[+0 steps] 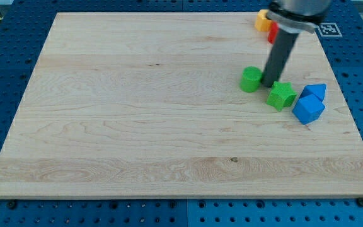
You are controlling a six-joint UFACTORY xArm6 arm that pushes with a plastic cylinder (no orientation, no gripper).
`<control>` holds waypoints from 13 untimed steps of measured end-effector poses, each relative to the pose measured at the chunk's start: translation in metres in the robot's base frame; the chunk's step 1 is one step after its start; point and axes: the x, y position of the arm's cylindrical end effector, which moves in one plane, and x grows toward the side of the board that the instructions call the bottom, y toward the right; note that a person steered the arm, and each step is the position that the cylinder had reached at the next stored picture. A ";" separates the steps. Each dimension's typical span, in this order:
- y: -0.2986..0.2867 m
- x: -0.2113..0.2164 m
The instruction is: Move the green star to the center
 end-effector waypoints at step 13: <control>-0.113 0.042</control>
